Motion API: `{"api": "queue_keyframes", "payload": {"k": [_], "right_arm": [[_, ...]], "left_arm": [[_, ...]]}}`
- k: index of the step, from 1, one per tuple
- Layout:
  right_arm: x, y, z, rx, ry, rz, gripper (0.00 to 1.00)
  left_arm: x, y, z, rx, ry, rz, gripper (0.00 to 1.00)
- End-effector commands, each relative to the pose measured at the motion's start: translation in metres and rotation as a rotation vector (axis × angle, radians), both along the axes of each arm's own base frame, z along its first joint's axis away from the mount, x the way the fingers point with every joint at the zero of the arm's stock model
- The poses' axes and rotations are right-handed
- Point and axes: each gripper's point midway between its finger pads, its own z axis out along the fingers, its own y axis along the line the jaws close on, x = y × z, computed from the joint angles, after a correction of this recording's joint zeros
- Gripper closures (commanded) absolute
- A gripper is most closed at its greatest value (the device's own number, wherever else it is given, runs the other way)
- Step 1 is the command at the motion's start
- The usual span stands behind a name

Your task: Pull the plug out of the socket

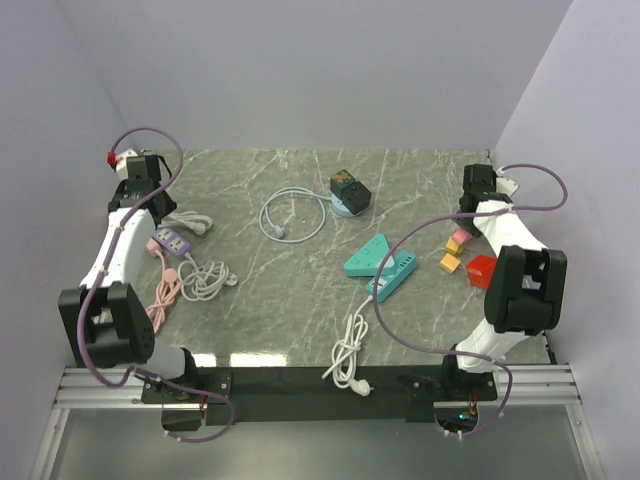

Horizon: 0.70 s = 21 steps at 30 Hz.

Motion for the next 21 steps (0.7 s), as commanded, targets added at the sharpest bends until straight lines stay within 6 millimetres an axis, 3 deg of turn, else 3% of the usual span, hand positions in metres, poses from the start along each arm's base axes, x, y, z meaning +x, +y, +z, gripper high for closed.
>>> {"api": "queue_keyframes", "payload": {"k": [1, 3, 5, 7, 9, 14, 16, 19, 21], "right_arm": [[0.019, -0.019, 0.017, -0.058, -0.071, -0.084, 1.00], [0.021, -0.019, 0.012, -0.052, -0.071, -0.086, 1.00], [0.026, -0.022, 0.014, -0.059, -0.076, -0.099, 1.00], [0.027, -0.024, 0.010, -0.064, -0.056, -0.108, 1.00], [0.029, -0.030, 0.008, -0.085, -0.030, -0.127, 1.00], [0.036, -0.036, 0.007, -0.105, -0.020, -0.161, 1.00], [0.036, -0.039, 0.001, -0.110, 0.005, -0.183, 0.98], [0.037, -0.038, -0.012, -0.106, 0.047, -0.186, 0.80], [0.038, -0.037, -0.021, -0.101, 0.074, -0.173, 0.75]], "left_arm": [[0.014, 0.016, -0.007, -0.011, 0.014, 0.032, 0.93], [0.020, 0.020, -0.018, -0.030, 0.038, 0.044, 0.80], [0.021, 0.021, -0.025, -0.047, 0.057, 0.058, 0.57], [0.022, 0.021, -0.028, -0.061, 0.061, 0.060, 0.43], [0.020, 0.018, -0.026, -0.075, 0.048, 0.061, 0.38], [0.012, 0.012, -0.008, -0.091, 0.003, 0.050, 0.11], [0.006, 0.006, 0.003, -0.112, -0.018, 0.034, 0.06], [-0.007, -0.009, 0.017, -0.148, -0.055, -0.018, 0.01], [-0.019, -0.018, 0.029, -0.165, -0.089, -0.055, 0.01]]}}
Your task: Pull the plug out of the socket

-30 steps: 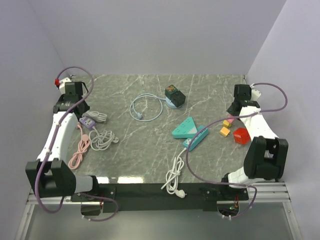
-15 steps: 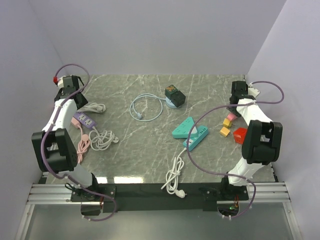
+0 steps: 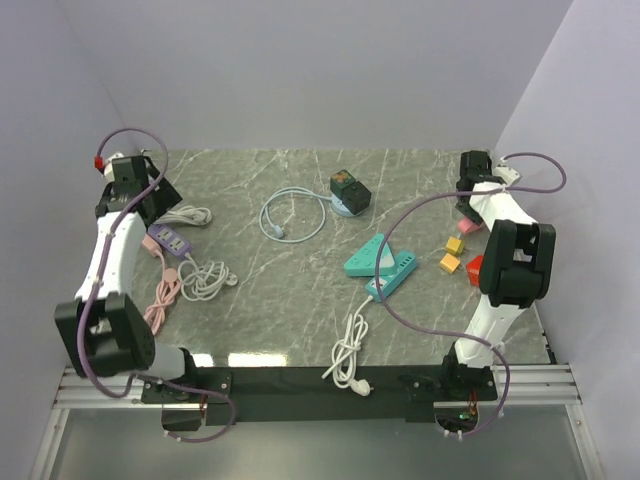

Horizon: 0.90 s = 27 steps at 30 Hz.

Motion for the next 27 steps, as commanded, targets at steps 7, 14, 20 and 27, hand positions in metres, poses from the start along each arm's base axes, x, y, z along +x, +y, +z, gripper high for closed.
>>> {"api": "queue_keyframes", "payload": {"k": [7, 14, 20, 27], "right_arm": [[-0.011, -0.006, -0.025, 0.003, 0.121, -0.033, 0.62], [-0.026, 0.001, -0.029, 0.032, 0.121, -0.042, 0.44], [-0.024, 0.005, 0.012, 0.030, 0.022, -0.019, 0.27], [-0.021, 0.011, 0.087, 0.021, -0.116, 0.065, 0.07]], "left_arm": [[-0.053, -0.063, 0.044, -0.142, -0.146, -0.226, 0.01], [-0.081, -0.092, 0.068, -0.187, -0.259, -0.331, 0.01], [-0.087, -0.103, 0.081, -0.205, -0.292, -0.381, 0.01], [-0.086, -0.129, 0.090, -0.279, -0.328, -0.502, 0.00]]}}
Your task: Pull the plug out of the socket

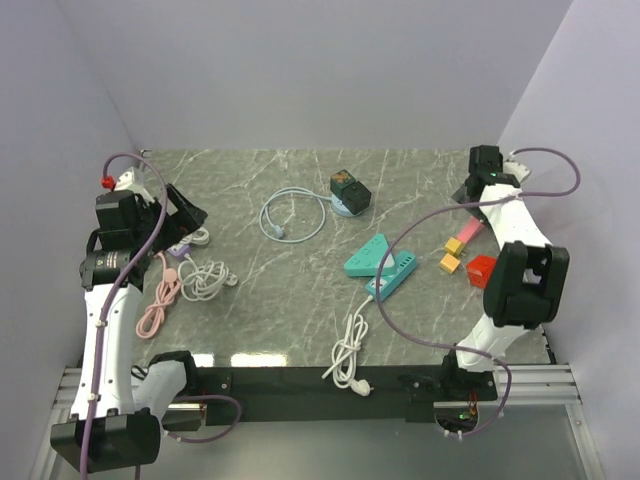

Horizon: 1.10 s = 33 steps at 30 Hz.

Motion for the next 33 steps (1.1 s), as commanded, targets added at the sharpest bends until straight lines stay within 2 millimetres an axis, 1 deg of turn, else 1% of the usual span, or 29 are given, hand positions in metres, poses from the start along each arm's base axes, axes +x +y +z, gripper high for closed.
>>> {"api": "queue_keyframes", "payload": {"k": [1, 4, 5, 6, 7, 8, 9, 10, 11, 12, 13, 14, 15, 16, 17, 18, 19, 20, 21, 23, 24, 25, 26, 27, 28, 29, 31, 32, 33], "right_arm": [[0.009, 0.003, 0.069, -0.005, -0.146, 0.057, 0.06], [0.003, 0.024, 0.084, 0.042, -0.157, 0.152, 0.05], [0.002, 0.042, 0.092, 0.077, -0.182, 0.217, 0.05], [-0.004, 0.050, 0.086, 0.090, -0.167, 0.248, 0.05], [-0.008, 0.059, 0.085, 0.108, -0.171, 0.276, 0.05], [-0.010, 0.072, 0.095, 0.128, -0.215, 0.321, 0.05], [-0.020, 0.084, 0.080, 0.178, -0.196, 0.350, 0.05], [-0.025, 0.093, 0.077, 0.209, -0.205, 0.371, 0.05], [-0.029, 0.107, 0.084, 0.258, -0.251, 0.414, 0.05], [-0.040, 0.115, 0.071, 0.286, -0.232, 0.422, 0.05], [-0.047, 0.121, 0.069, 0.310, -0.242, 0.427, 0.05], [-0.052, 0.125, 0.079, 0.321, -0.301, 0.434, 0.05], [-0.065, 0.138, 0.062, 0.401, -0.289, 0.433, 0.05], [-0.071, 0.143, 0.058, 0.431, -0.306, 0.421, 0.05], [-0.073, 0.147, 0.069, 0.449, -0.386, 0.431, 0.05], [-0.086, 0.162, 0.049, 0.492, -0.361, 0.438, 0.05], [-0.091, 0.164, 0.045, 0.502, -0.370, 0.426, 0.05], [-0.092, 0.168, 0.051, 0.514, -0.427, 0.422, 0.05], [-0.099, 0.172, 0.034, 0.533, -0.409, 0.417, 0.05], [-0.101, 0.180, 0.027, 0.566, -0.429, 0.422, 0.04], [-0.105, 0.182, 0.014, 0.591, -0.414, 0.395, 0.04], [-0.106, 0.183, 0.006, 0.605, -0.410, 0.384, 0.04], [-0.102, 0.185, 0.006, 0.624, -0.439, 0.369, 0.04], [-0.105, 0.185, -0.004, 0.631, -0.431, 0.355, 0.04], [-0.105, 0.184, -0.008, 0.642, -0.439, 0.338, 0.03], [-0.100, 0.185, -0.007, 0.648, -0.472, 0.337, 0.03], [-0.101, 0.188, -0.022, 0.681, -0.454, 0.307, 0.03], [-0.096, 0.191, -0.020, 0.704, -0.474, 0.307, 0.03], [-0.096, 0.194, -0.025, 0.721, -0.468, 0.308, 0.03]], "left_arm": [[0.001, -0.022, 0.015, -0.049, -0.059, -0.111, 0.00], [0.000, -0.038, 0.013, -0.072, -0.065, -0.185, 0.01], [-0.001, -0.044, 0.012, -0.082, -0.062, -0.214, 0.00], [-0.002, -0.053, 0.011, -0.087, -0.065, -0.252, 0.01], [-0.003, -0.059, 0.010, -0.093, -0.062, -0.276, 0.01], [-0.002, -0.067, 0.009, -0.100, -0.061, -0.305, 0.01], [-0.007, -0.085, 0.007, -0.106, -0.060, -0.372, 0.01], [-0.009, -0.095, 0.006, -0.109, -0.054, -0.400, 0.01], [-0.013, -0.115, 0.003, -0.107, -0.046, -0.462, 0.01], [-0.012, -0.120, 0.001, -0.100, -0.042, -0.459, 0.01], [-0.013, -0.127, 0.000, -0.103, -0.041, -0.472, 0.01], [-0.014, -0.133, -0.004, -0.109, -0.031, -0.479, 0.01], [-0.014, -0.144, -0.002, -0.131, -0.043, -0.495, 0.01], [-0.014, -0.149, -0.004, -0.144, -0.039, -0.503, 0.01], [-0.015, -0.155, -0.008, -0.155, -0.031, -0.512, 0.01], [-0.018, -0.166, -0.007, -0.173, -0.035, -0.536, 0.00], [-0.016, -0.169, -0.011, -0.167, -0.024, -0.531, 0.01], [-0.017, -0.174, -0.011, -0.165, -0.023, -0.538, 0.01], [-0.020, -0.183, -0.012, -0.165, -0.021, -0.560, 0.01], [-0.018, -0.190, -0.015, -0.158, -0.012, -0.564, 0.01], [-0.021, -0.195, -0.015, -0.156, -0.010, -0.580, 0.01], [-0.020, -0.198, -0.018, -0.153, 0.001, -0.584, 0.01], [-0.021, -0.202, -0.018, -0.147, 0.002, -0.593, 0.00], [-0.021, -0.204, -0.019, -0.142, 0.006, -0.594, 0.01], [-0.021, -0.205, -0.019, -0.139, 0.010, -0.598, 0.01], [-0.021, -0.205, -0.017, -0.134, 0.004, -0.594, 0.01], [-0.022, -0.206, -0.016, -0.134, -0.001, -0.594, 0.00], [-0.022, -0.205, -0.017, -0.131, 0.003, -0.590, 0.01], [-0.022, -0.204, -0.016, -0.130, 0.001, -0.587, 0.01]]}}
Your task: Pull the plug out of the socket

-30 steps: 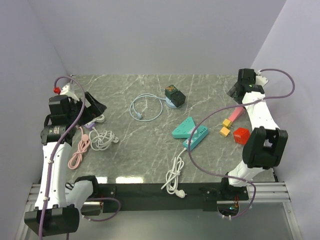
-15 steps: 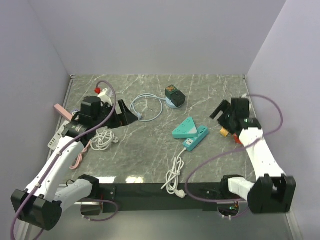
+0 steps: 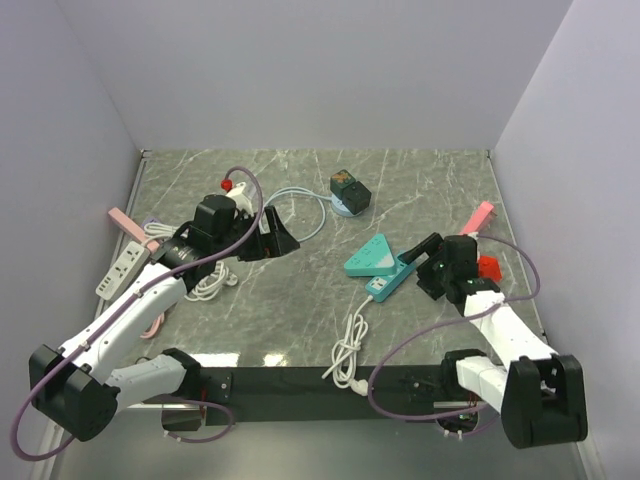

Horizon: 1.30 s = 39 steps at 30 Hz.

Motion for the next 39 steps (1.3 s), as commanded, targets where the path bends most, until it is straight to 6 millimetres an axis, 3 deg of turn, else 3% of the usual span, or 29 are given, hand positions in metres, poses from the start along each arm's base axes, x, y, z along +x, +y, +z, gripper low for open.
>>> {"api": "queue_keyframes", "payload": {"k": [1, 7, 13, 16, 26, 28, 32, 36, 38, 39], "right_arm": [[0.030, 0.012, 0.013, 0.104, -0.110, -0.030, 0.03], [0.038, 0.013, -0.011, 0.138, -0.062, -0.068, 0.05], [0.040, 0.024, -0.031, 0.180, -0.025, -0.054, 0.14], [0.040, 0.026, -0.036, 0.185, -0.023, -0.046, 0.22], [0.038, 0.030, -0.048, 0.177, -0.013, -0.003, 0.68], [0.036, 0.030, -0.051, 0.169, -0.011, 0.008, 0.72], [0.036, 0.034, -0.040, 0.173, -0.048, 0.048, 1.00], [0.034, 0.038, -0.012, 0.155, -0.119, 0.111, 1.00], [0.037, 0.042, 0.013, 0.158, -0.180, 0.146, 1.00], [0.031, 0.045, 0.014, 0.154, -0.162, 0.183, 1.00]], "left_arm": [[0.009, 0.000, 0.024, -0.024, -0.072, 0.029, 0.01], [0.008, 0.000, 0.018, -0.018, -0.055, 0.028, 0.01], [0.009, 0.000, 0.019, -0.017, -0.058, 0.035, 0.01], [0.009, 0.001, 0.017, -0.013, -0.054, 0.041, 0.01], [0.006, 0.000, 0.017, -0.029, -0.057, 0.035, 0.01], [0.005, 0.001, 0.018, -0.032, -0.060, 0.037, 0.01], [0.001, 0.002, 0.021, -0.044, -0.072, 0.029, 0.01], [-0.002, -0.002, 0.020, -0.041, -0.073, 0.001, 0.01], [-0.002, -0.005, 0.019, -0.029, -0.073, -0.016, 0.01], [-0.002, -0.007, 0.018, -0.025, -0.072, -0.020, 0.01]]}}
